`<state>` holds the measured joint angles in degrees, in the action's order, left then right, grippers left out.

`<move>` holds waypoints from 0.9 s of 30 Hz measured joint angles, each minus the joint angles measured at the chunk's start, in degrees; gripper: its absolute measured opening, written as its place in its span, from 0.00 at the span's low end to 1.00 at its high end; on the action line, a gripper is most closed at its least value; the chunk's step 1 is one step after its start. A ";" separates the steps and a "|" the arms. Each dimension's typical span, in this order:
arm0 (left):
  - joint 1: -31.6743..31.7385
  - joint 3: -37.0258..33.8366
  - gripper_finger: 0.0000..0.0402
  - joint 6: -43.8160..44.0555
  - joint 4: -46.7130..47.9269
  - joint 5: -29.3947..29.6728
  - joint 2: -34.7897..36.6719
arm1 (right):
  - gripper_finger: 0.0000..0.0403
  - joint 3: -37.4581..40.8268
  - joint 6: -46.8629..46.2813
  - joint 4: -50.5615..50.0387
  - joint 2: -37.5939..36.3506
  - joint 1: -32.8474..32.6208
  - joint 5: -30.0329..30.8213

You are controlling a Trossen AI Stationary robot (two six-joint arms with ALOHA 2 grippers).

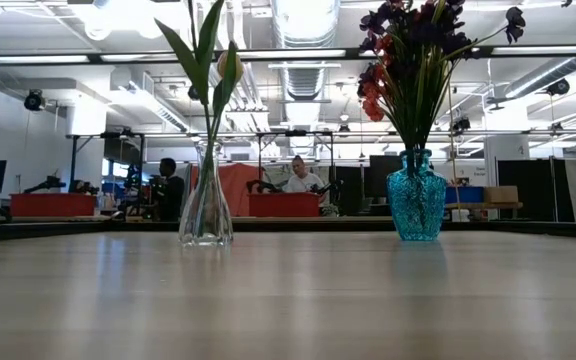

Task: Sort flowers into vase by color
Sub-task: Put the pink tulip into the transparent vase

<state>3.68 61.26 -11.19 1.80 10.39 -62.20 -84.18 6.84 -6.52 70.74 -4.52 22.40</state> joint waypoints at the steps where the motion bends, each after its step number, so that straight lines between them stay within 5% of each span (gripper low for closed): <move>1: 0.00 0.14 0.47 -0.43 2.38 1.44 1.41 | 0.02 0.06 -0.60 -0.70 0.59 -0.01 -0.13; 8: 0.00 0.96 0.63 2.34 13.35 4.42 9.08 | 0.03 1.42 -2.41 -1.80 8.26 -0.04 -0.58; 17: 0.00 0.96 0.64 10.63 25.75 4.77 12.38 | 0.03 1.46 1.46 6.39 18.02 0.27 -12.41; 27: 0.00 0.11 0.64 12.48 29.69 4.73 12.44 | 0.03 1.57 7.33 15.10 24.09 0.88 -12.08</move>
<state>3.68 61.36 1.28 31.48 15.11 -49.76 -82.61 14.17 8.58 94.83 -3.64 10.32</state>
